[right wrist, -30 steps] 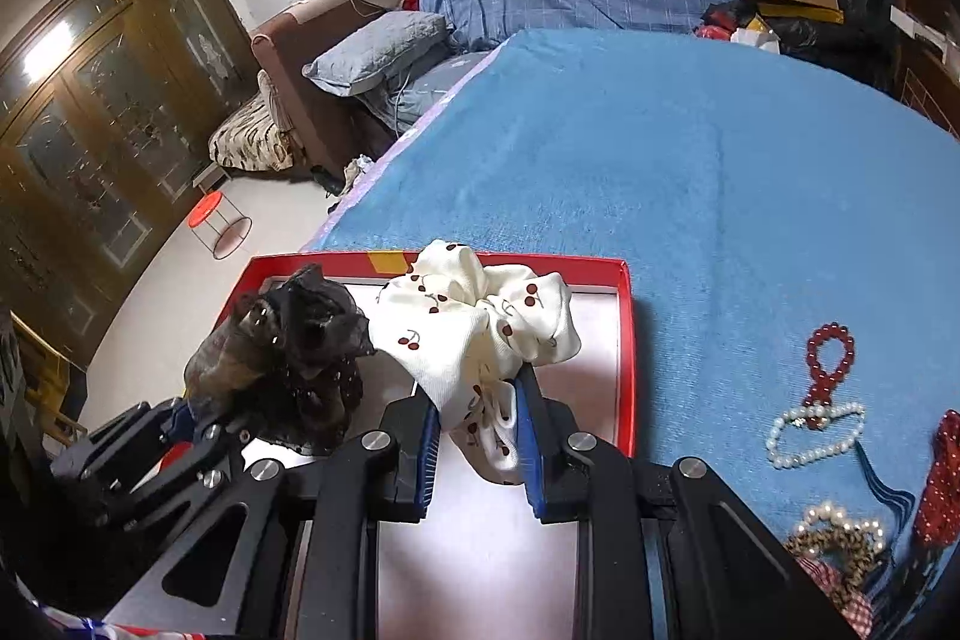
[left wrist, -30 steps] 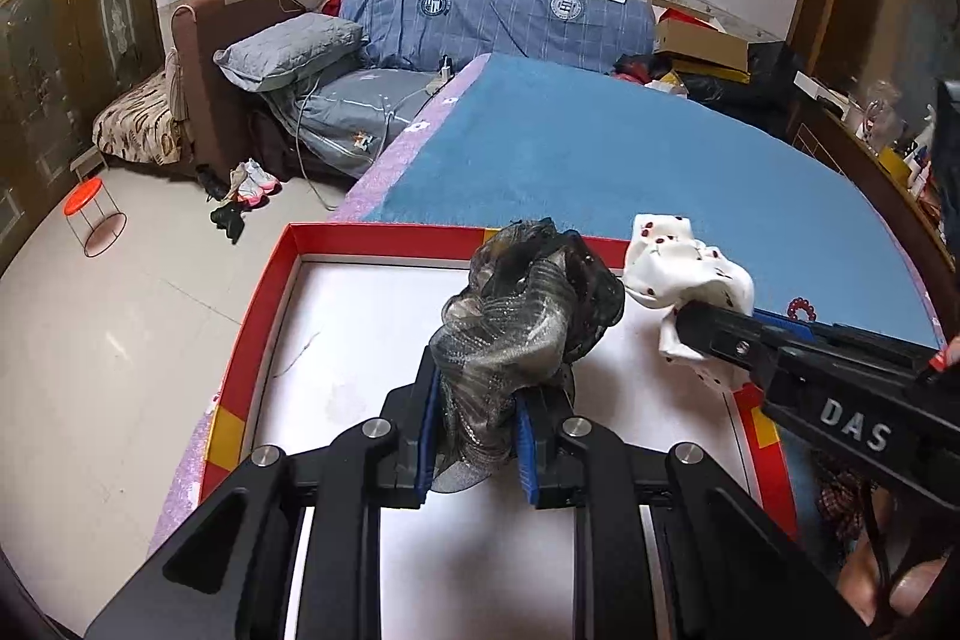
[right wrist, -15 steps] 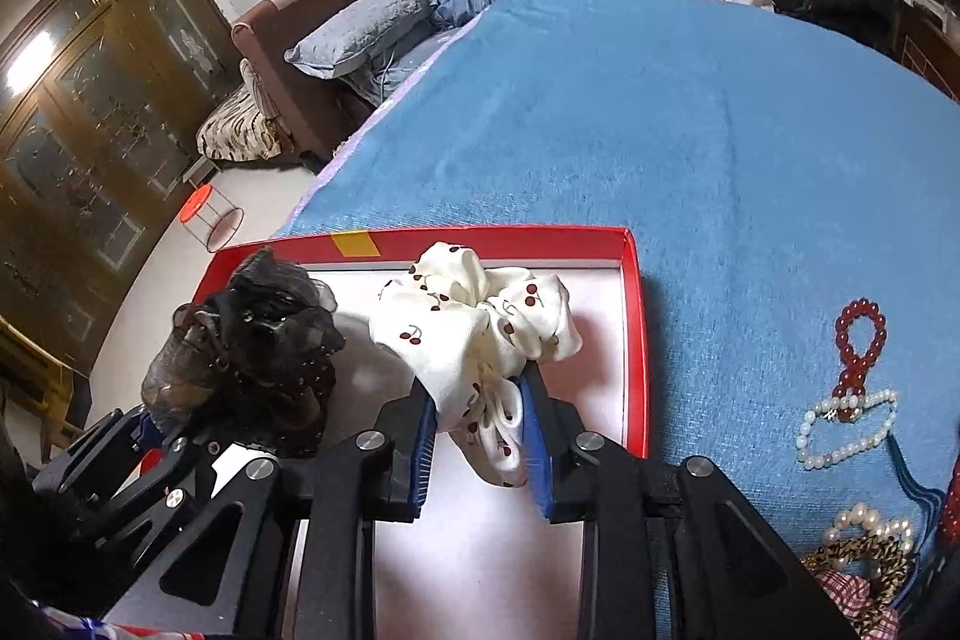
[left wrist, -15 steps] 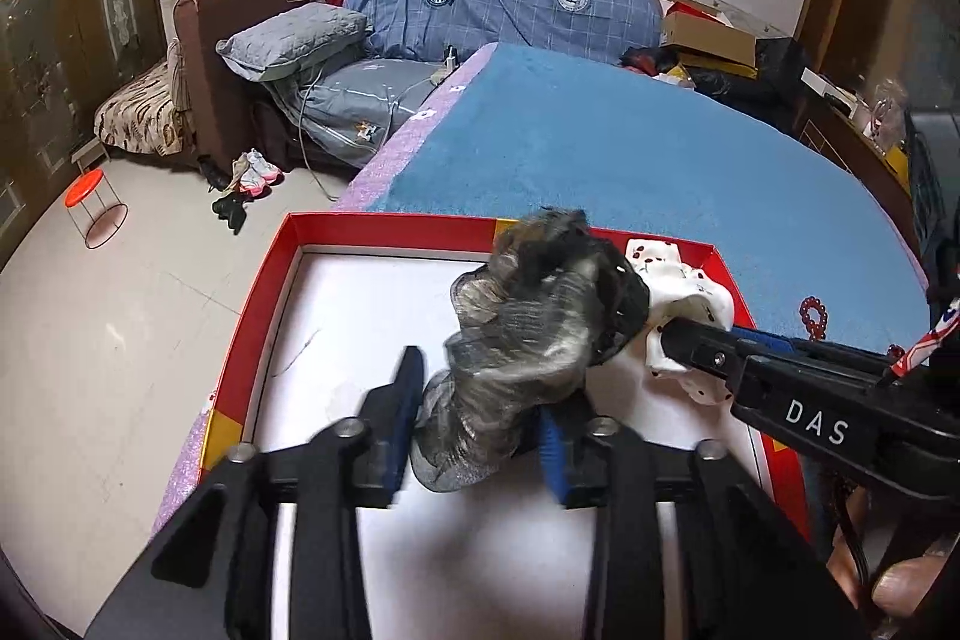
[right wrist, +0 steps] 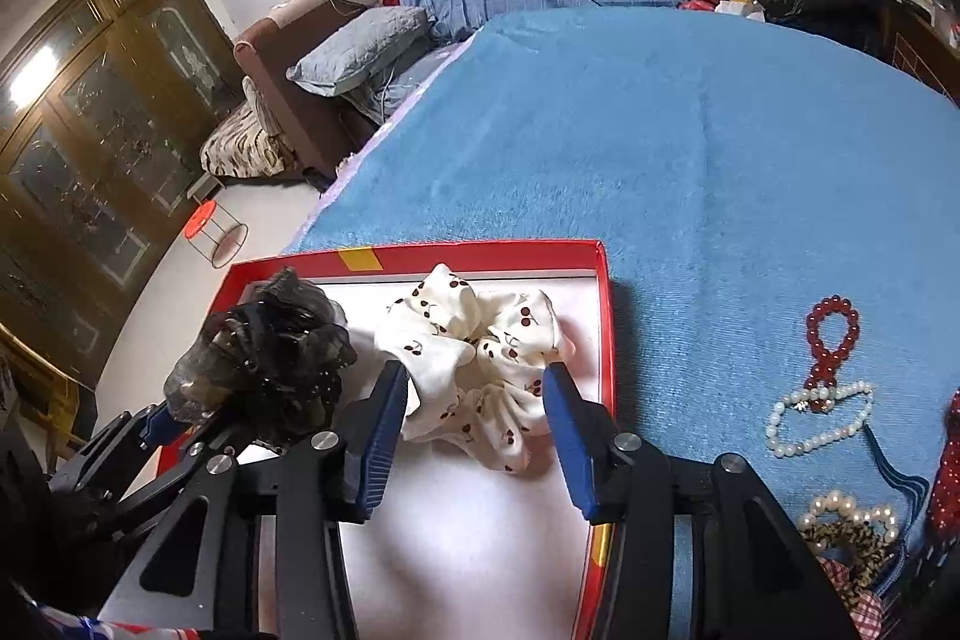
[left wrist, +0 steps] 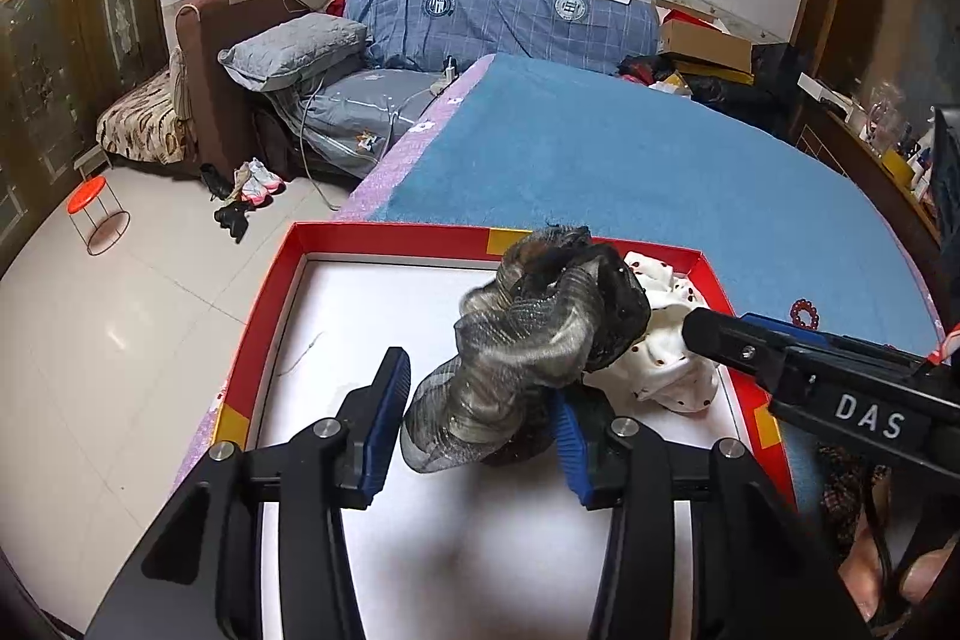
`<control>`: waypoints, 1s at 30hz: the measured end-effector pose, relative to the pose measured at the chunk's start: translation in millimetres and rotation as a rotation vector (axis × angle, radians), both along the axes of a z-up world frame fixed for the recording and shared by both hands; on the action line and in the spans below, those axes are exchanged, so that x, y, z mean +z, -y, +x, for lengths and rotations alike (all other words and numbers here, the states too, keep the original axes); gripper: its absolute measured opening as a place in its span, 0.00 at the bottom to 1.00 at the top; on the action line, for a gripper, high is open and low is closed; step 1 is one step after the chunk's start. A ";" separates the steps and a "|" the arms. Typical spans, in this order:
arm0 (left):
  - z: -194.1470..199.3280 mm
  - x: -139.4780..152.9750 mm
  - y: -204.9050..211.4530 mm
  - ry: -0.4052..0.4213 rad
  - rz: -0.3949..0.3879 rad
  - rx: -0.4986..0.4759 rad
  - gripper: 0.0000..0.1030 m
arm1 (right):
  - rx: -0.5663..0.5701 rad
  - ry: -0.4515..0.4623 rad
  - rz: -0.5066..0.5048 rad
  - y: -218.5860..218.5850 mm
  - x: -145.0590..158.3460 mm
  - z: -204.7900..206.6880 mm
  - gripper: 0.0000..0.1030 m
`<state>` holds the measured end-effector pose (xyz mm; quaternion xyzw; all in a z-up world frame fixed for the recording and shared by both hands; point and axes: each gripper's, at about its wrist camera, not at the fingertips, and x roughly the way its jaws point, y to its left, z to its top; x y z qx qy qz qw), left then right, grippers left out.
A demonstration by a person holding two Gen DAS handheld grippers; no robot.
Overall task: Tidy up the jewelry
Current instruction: 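Carry both scrunchies over the red tray and lower them inside, then open both tools to release the scrunchies in the tray and withdraw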
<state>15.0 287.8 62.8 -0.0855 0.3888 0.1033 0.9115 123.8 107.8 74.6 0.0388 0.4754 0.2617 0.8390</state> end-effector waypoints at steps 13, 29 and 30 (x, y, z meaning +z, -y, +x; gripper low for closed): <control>-24.2 23.1 17.1 0.055 0.016 0.006 0.58 | -0.005 0.024 0.044 29.3 13.2 -31.4 0.50; -80.7 44.6 72.6 0.131 0.025 -0.073 0.61 | -0.006 0.070 0.125 85.6 21.0 -101.6 0.50; -85.3 45.7 77.2 0.135 0.025 -0.085 0.61 | -0.009 0.069 0.130 91.6 20.4 -106.6 0.50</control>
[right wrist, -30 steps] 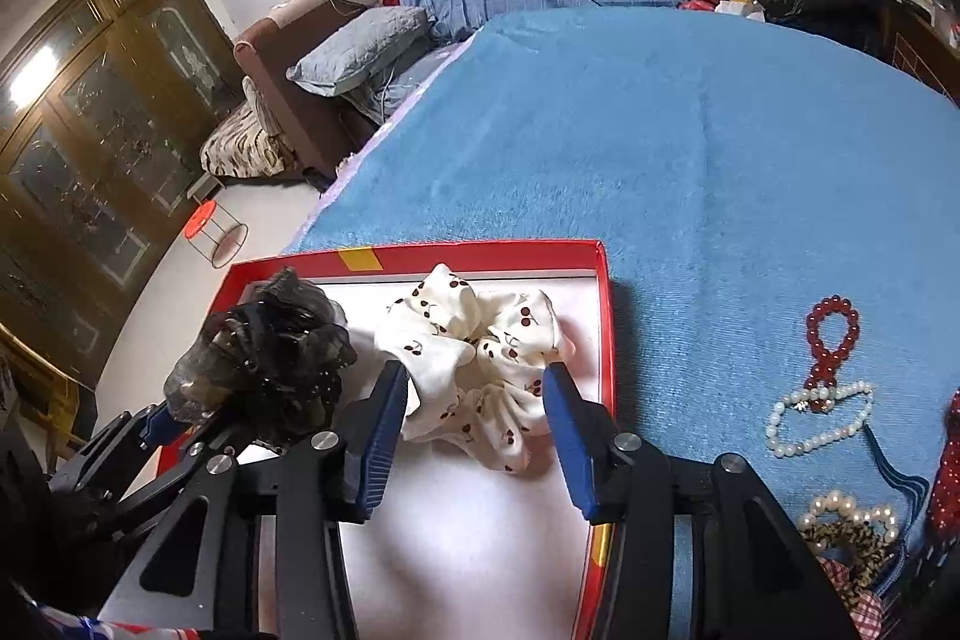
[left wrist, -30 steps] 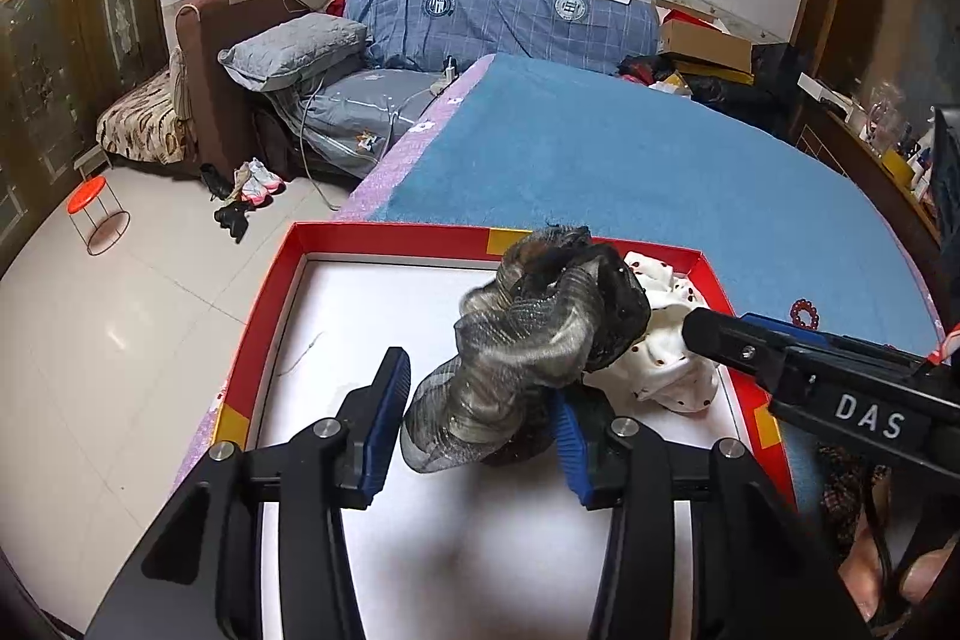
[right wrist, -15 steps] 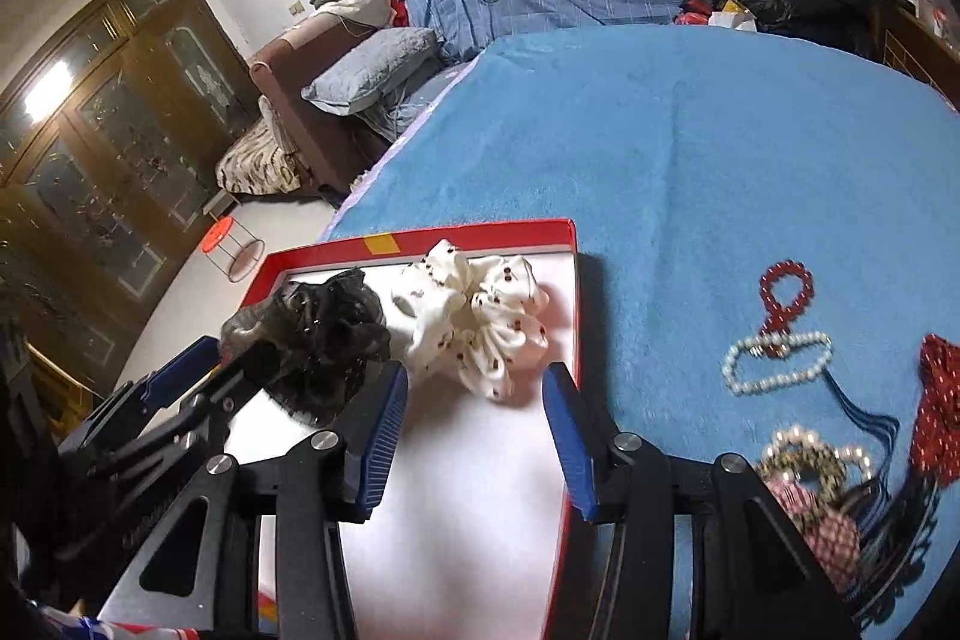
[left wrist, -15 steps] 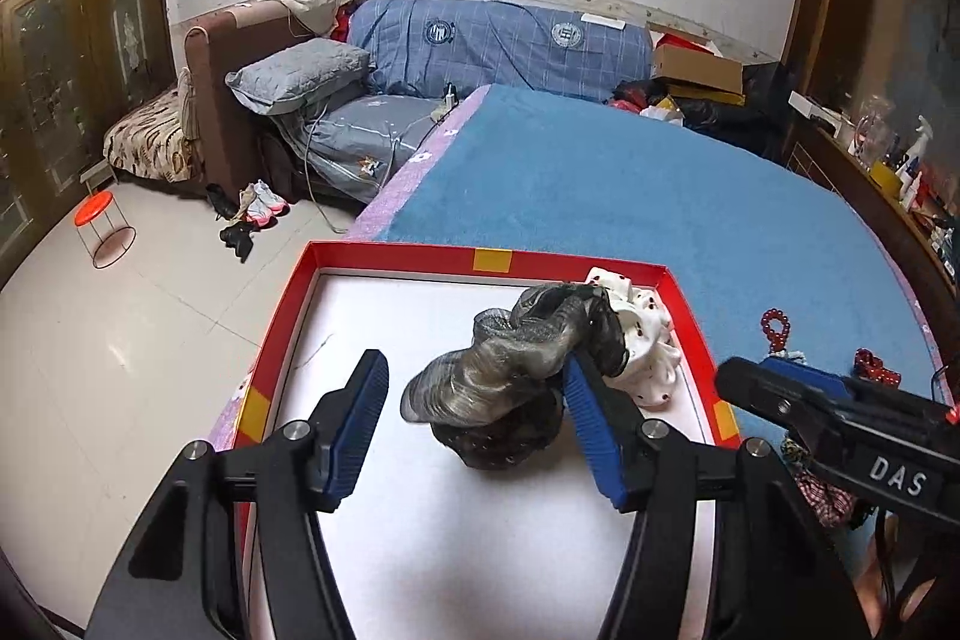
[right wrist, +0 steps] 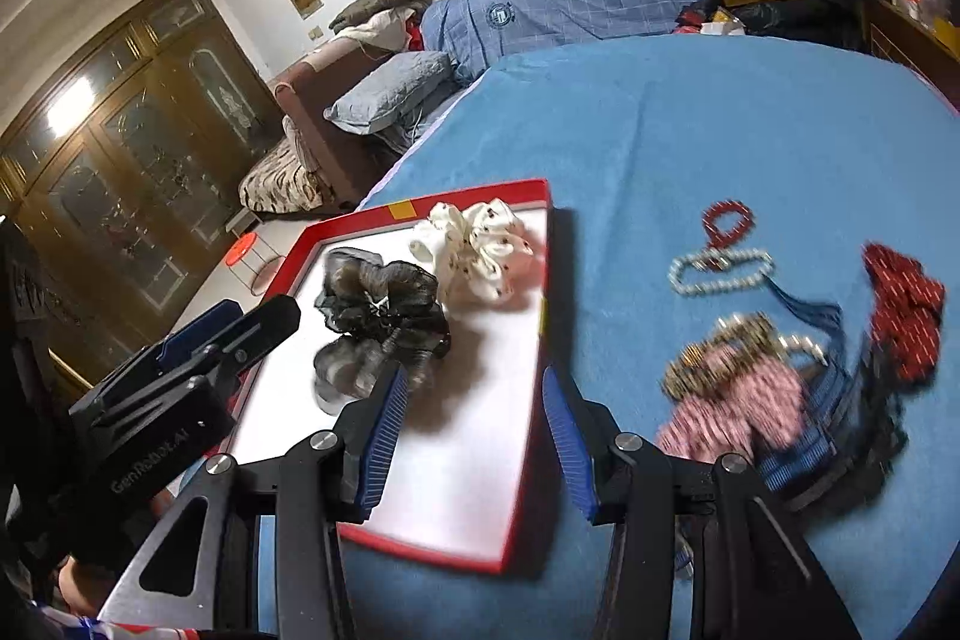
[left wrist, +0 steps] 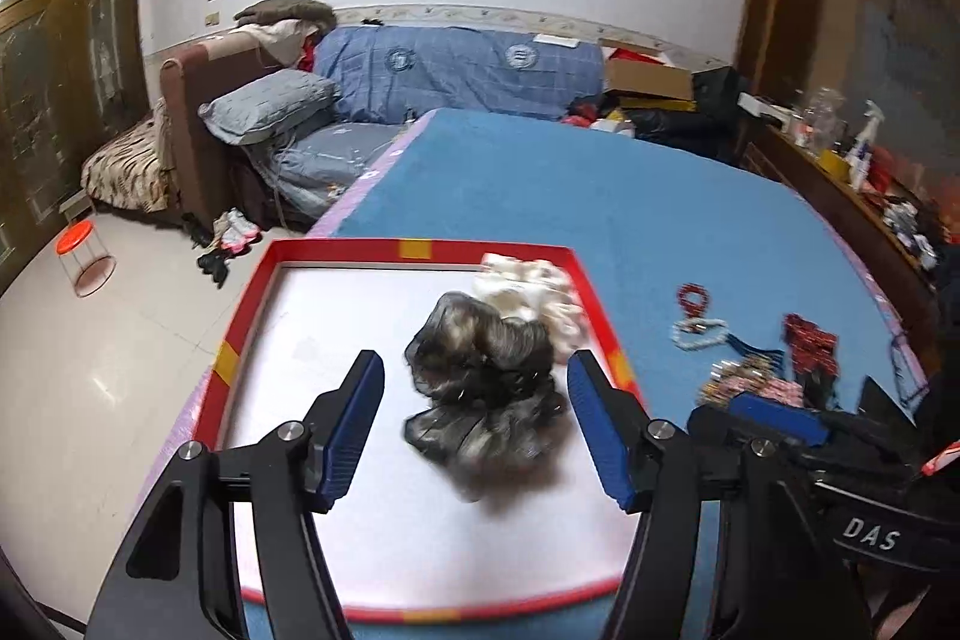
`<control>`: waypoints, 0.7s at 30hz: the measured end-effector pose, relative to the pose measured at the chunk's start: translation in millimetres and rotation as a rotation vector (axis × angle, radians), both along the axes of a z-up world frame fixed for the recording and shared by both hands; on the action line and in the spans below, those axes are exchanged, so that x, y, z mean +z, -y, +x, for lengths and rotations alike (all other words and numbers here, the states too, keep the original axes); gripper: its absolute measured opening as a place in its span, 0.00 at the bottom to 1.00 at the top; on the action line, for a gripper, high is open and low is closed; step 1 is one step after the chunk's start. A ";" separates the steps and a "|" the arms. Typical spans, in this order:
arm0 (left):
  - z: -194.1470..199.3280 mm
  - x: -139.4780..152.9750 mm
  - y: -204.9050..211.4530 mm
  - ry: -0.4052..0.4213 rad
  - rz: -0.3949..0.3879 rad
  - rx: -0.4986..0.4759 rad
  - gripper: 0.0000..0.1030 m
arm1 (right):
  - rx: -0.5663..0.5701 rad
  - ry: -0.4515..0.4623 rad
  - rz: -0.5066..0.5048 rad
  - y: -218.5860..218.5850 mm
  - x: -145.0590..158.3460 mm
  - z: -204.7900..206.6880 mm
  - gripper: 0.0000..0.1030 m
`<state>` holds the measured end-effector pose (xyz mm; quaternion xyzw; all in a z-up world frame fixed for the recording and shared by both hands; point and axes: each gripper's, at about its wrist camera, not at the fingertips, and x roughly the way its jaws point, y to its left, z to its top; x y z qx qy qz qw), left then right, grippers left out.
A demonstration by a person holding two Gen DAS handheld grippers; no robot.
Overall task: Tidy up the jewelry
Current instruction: 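Open both tools to release the scrunchies in the tray and withdraw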
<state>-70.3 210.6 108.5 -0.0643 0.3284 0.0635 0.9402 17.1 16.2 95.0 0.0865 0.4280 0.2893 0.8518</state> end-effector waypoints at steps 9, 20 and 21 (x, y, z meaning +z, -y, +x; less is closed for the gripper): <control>-31.1 -3.7 47.8 -0.003 0.006 -0.095 0.61 | -0.088 0.005 0.022 67.0 -9.1 -34.0 0.50; -39.8 -41.5 111.9 -0.071 0.013 -0.269 0.61 | -0.299 0.015 -0.002 153.9 -34.3 -48.2 0.50; -38.0 -44.1 117.6 -0.077 0.015 -0.289 0.61 | -0.311 0.011 -0.003 160.4 -38.8 -48.9 0.50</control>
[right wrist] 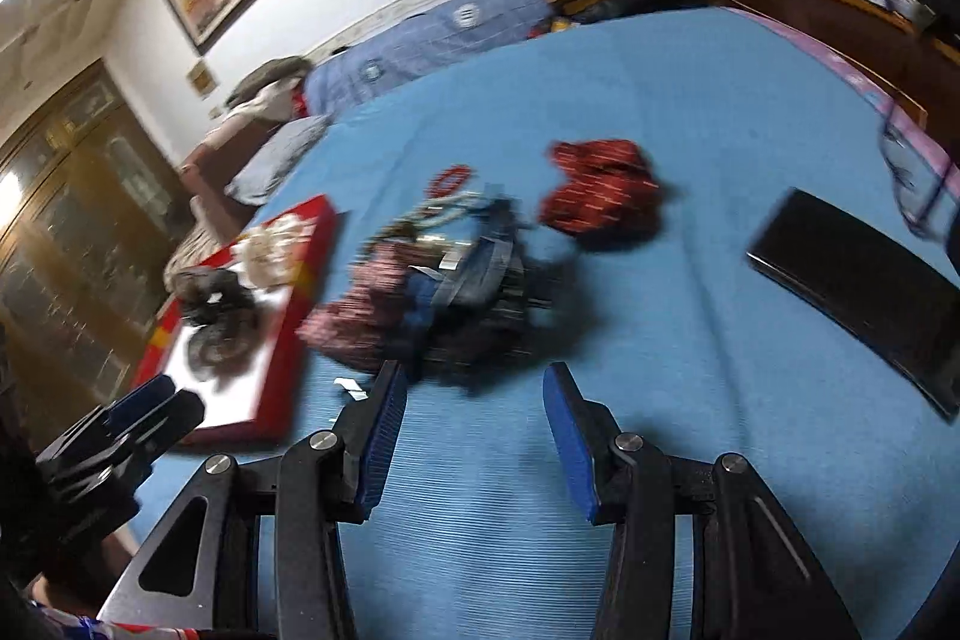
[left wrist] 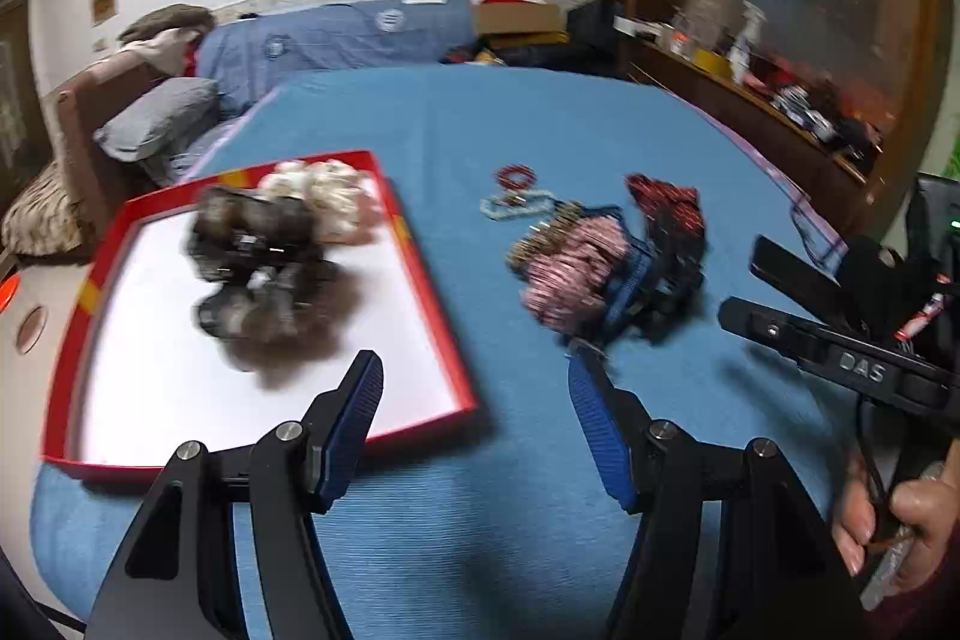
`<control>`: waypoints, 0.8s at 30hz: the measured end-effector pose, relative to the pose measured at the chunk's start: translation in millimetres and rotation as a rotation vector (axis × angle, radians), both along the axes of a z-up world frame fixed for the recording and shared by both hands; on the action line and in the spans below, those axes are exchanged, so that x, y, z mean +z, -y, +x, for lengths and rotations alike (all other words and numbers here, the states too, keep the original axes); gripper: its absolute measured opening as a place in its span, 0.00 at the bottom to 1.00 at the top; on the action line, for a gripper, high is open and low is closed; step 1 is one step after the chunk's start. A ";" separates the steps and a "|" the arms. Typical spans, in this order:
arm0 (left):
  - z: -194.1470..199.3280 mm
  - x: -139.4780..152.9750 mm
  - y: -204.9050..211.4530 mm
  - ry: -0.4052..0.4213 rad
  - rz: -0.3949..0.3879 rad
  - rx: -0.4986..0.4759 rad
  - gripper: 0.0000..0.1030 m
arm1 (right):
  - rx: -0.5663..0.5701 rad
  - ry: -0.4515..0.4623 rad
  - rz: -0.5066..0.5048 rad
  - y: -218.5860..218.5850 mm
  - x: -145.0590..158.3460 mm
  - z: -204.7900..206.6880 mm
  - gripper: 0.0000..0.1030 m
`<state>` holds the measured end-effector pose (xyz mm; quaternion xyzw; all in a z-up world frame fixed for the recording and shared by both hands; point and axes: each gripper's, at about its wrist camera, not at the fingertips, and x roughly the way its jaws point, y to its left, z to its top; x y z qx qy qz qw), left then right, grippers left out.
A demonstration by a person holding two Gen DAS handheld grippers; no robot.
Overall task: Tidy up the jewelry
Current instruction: 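Open both tools to release the scrunchies in the tray and withdraw, then grasp the plaid scrunchie with left tool while right tool grasps black claw clips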
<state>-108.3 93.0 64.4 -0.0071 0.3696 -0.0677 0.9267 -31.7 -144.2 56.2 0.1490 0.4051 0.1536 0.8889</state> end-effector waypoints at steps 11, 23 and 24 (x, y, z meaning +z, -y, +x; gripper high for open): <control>42.2 -13.8 32.4 -0.065 -0.015 -0.078 0.61 | -0.025 0.021 0.098 34.7 -11.4 -3.6 0.50; 100.3 -33.5 56.1 -0.134 -0.014 -0.077 0.25 | -0.014 0.057 0.110 31.3 -8.0 -8.2 0.53; 104.6 -37.4 56.4 -0.150 -0.023 -0.076 0.18 | -0.014 0.060 0.108 30.7 -7.8 -8.5 0.53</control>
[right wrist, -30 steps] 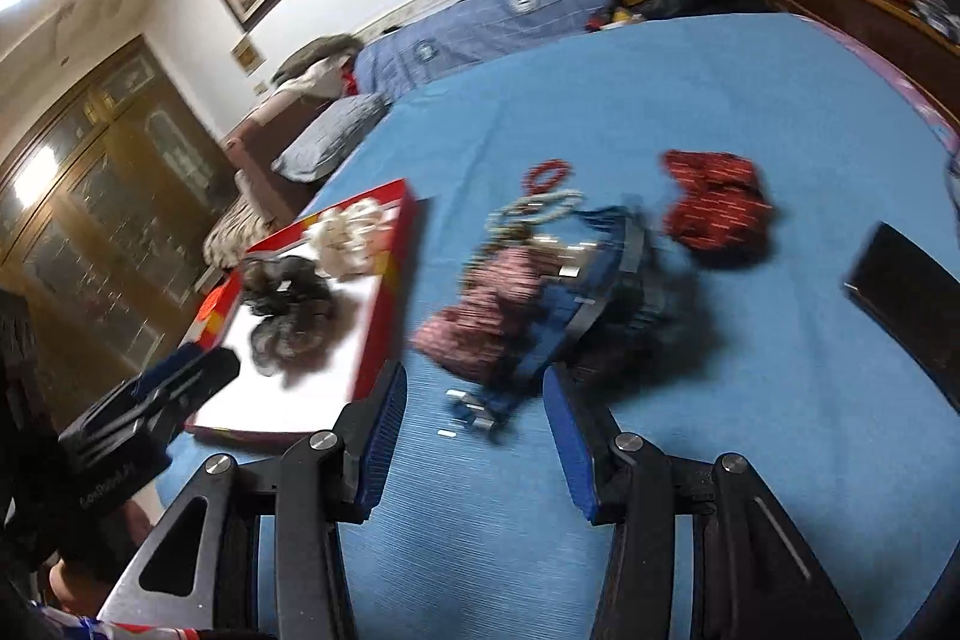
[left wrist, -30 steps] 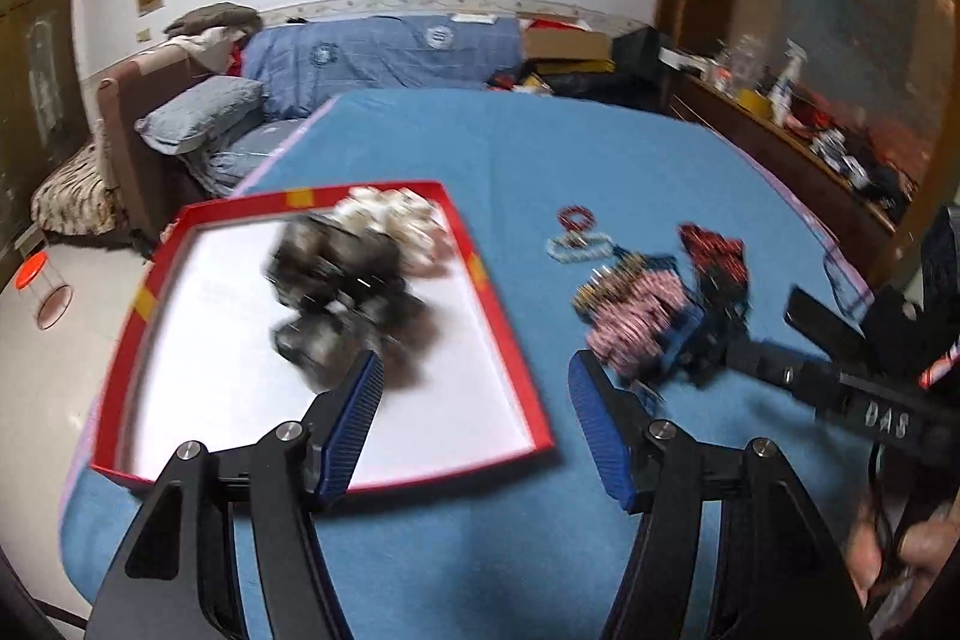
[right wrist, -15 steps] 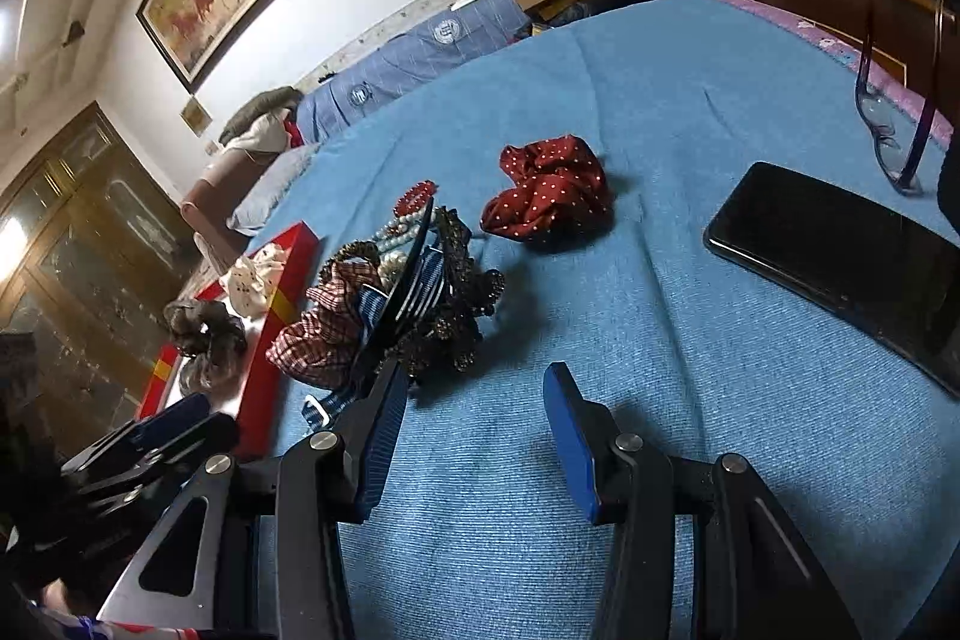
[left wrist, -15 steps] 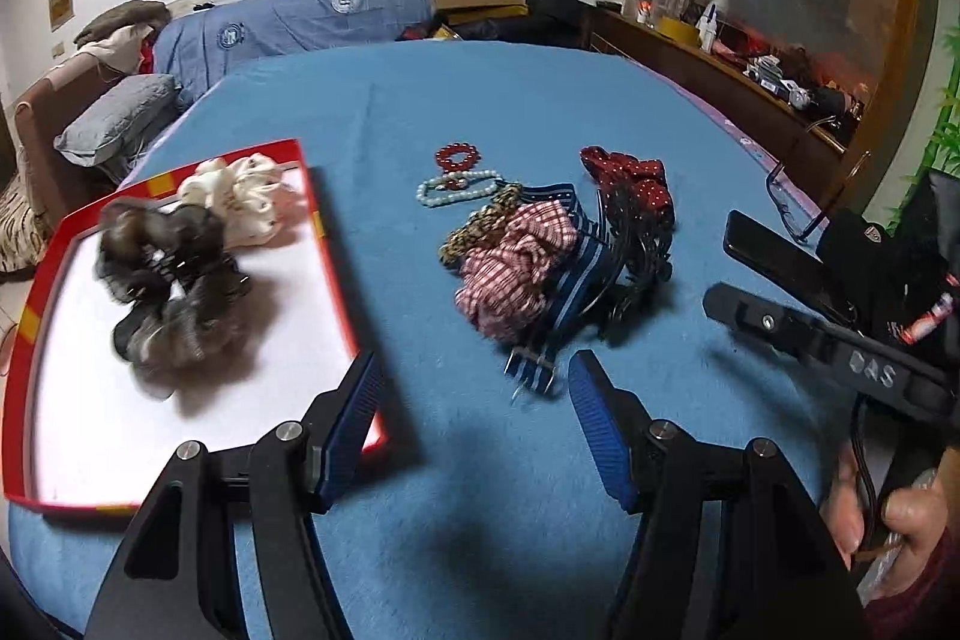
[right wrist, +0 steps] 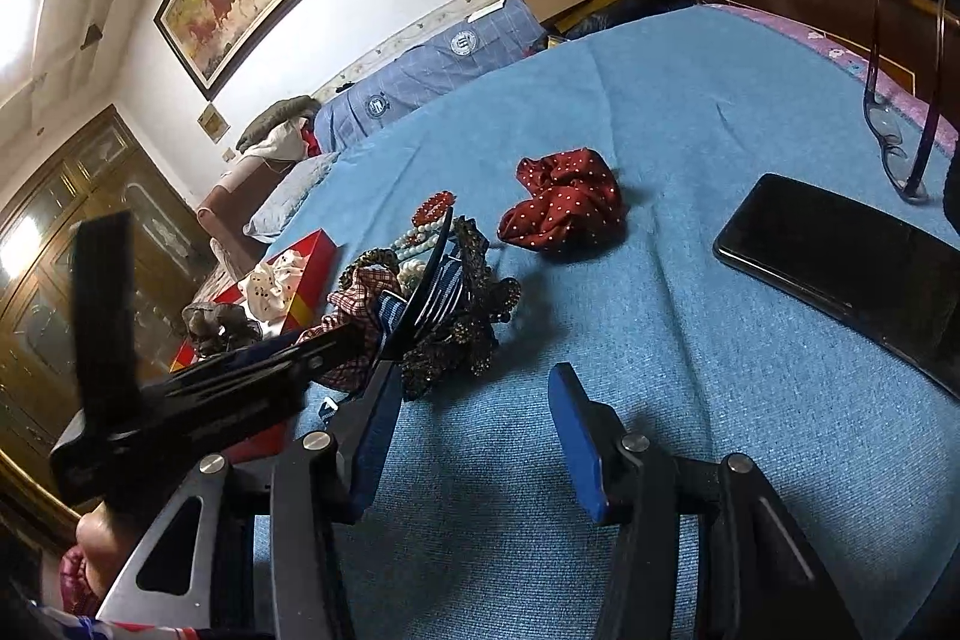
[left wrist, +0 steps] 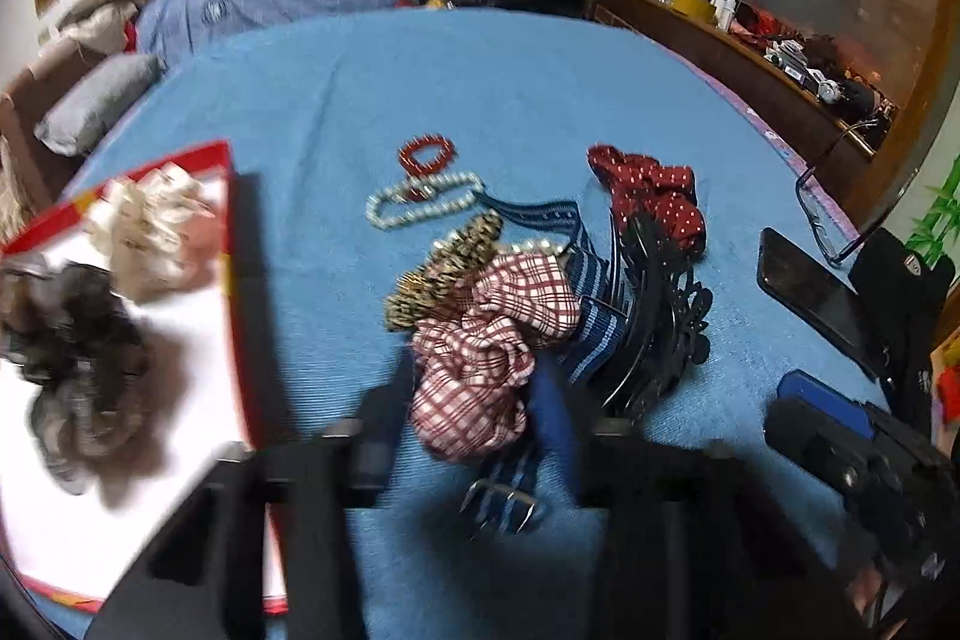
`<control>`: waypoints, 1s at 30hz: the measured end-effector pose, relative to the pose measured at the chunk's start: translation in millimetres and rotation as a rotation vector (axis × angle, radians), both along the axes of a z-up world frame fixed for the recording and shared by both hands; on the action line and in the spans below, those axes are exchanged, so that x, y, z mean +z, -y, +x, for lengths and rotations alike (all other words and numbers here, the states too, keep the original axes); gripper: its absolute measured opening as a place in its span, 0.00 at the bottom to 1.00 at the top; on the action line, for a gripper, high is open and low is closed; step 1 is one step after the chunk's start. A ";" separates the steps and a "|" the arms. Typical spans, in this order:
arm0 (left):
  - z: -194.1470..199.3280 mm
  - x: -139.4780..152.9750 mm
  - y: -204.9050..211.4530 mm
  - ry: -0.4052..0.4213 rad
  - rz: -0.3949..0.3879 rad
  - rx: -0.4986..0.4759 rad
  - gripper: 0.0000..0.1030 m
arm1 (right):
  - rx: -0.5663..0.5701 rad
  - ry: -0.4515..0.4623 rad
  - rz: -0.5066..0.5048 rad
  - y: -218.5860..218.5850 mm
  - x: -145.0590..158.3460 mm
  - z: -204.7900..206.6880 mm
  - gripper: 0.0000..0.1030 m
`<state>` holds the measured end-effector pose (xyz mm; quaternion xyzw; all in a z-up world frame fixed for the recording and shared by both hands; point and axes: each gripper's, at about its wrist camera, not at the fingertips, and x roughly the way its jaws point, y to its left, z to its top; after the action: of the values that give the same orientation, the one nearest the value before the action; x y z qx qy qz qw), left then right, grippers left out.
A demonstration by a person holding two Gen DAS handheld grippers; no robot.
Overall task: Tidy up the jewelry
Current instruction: 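Grasp the plaid scrunchie with left tool while right tool grasps black claw clips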
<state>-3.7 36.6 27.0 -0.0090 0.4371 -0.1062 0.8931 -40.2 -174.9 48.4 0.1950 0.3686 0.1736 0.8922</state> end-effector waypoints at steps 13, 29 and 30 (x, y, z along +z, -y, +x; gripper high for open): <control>-67.4 3.5 -26.0 0.116 -0.068 -0.010 0.11 | 0.003 -0.096 0.030 2.3 -10.0 12.6 0.54; -83.1 -2.7 -31.2 0.094 -0.075 -0.018 0.11 | -0.049 -0.261 0.144 -28.8 -22.1 81.1 0.65; -82.5 -2.8 -31.8 0.092 -0.078 -0.017 0.11 | -0.050 -0.263 0.123 -33.5 -22.4 85.4 0.65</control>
<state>-86.3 68.4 24.2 -0.0353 0.3910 -0.1308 0.9104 45.2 -141.4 26.0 0.2792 0.4660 0.1466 0.8267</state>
